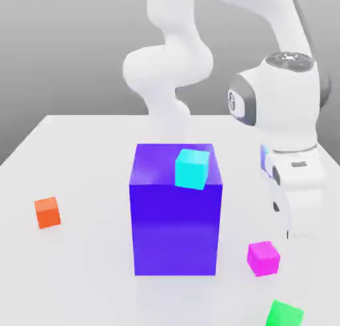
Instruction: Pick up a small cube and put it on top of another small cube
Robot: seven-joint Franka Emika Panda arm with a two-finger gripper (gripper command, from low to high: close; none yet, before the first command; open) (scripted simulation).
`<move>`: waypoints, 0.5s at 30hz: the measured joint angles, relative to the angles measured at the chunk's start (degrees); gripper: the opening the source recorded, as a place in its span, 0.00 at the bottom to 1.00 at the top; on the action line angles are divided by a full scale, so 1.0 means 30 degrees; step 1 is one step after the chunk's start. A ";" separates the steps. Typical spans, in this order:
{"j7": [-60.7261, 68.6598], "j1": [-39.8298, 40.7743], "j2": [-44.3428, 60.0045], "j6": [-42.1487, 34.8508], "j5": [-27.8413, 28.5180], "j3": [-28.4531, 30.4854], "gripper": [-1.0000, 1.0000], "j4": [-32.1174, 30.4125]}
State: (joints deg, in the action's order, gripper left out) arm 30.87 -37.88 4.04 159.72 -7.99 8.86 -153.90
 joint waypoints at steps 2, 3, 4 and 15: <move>0.0327 -0.0203 0.0777 0.0655 0.1099 0.0122 0.50 -0.0321; 0.0462 -0.0242 0.1182 0.0989 0.1188 0.0130 0.50 -0.0305; 0.0604 -0.0203 0.1599 0.1343 0.1152 0.0057 0.50 -0.0248; 0.1737 0.1148 0.5119 0.4115 -0.0235 -0.1641 0.00 0.0384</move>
State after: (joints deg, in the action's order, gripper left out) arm 36.08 -34.44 19.40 172.06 -8.70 3.93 -152.75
